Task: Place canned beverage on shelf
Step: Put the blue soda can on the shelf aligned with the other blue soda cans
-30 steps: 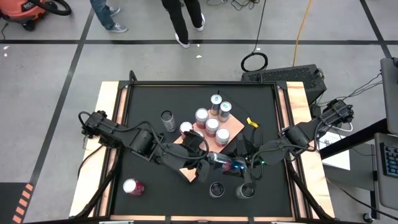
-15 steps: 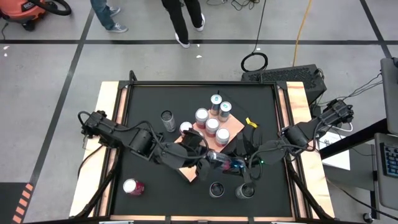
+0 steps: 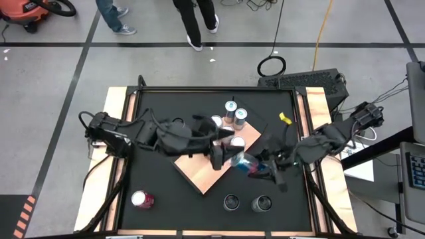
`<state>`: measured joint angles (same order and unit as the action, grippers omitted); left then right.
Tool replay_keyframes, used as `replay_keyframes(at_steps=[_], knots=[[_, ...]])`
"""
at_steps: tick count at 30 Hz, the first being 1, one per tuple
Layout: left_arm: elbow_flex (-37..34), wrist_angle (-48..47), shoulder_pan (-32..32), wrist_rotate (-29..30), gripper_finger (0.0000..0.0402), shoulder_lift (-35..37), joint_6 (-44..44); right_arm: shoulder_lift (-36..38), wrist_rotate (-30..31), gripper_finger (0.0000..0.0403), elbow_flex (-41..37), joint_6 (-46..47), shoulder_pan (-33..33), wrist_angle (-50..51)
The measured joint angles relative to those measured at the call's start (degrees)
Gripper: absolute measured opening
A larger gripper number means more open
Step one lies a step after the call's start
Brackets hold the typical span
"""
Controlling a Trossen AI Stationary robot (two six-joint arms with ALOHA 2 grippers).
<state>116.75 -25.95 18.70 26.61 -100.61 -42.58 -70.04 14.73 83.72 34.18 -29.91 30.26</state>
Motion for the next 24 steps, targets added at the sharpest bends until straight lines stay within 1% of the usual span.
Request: replay_keyframes(at_steps=[6, 10, 14, 18, 21, 24], knots=[[0.0, 4.29, -2.76, -0.62, 0.0384, 1.54, 9.63, 3.83, 0.11, 0.0219, 0.0, 2.55, 1.03, 0.01], [0.0, 7.97, -4.11, -0.21, 0.0384, 1.63, 11.95, 7.24, 0.19, 0.0219, 0.0, 2.35, 1.82, -0.06], [-0.02, 11.56, -4.15, 0.07, 0.0384, 1.61, 14.35, 11.05, 0.21, 0.0219, 0.0, -1.18, 2.27, -0.09], [0.03, 13.91, -3.99, 2.71, 0.0384, 0.23, 13.99, 14.83, 0.36, 0.0219, 0.0, -4.12, 2.78, -0.82], [-0.04, 18.3, -3.88, 4.84, 0.0384, -1.39, 14.98, 17.0, 0.82, 0.0219, 0.0, -6.27, 2.95, -3.43], [-0.04, 24.61, -3.87, 5.44, 0.0384, -3.11, 18.17, 18.4, 3.15, 0.0219, 0.0, -8.36, 2.95, -6.89]])
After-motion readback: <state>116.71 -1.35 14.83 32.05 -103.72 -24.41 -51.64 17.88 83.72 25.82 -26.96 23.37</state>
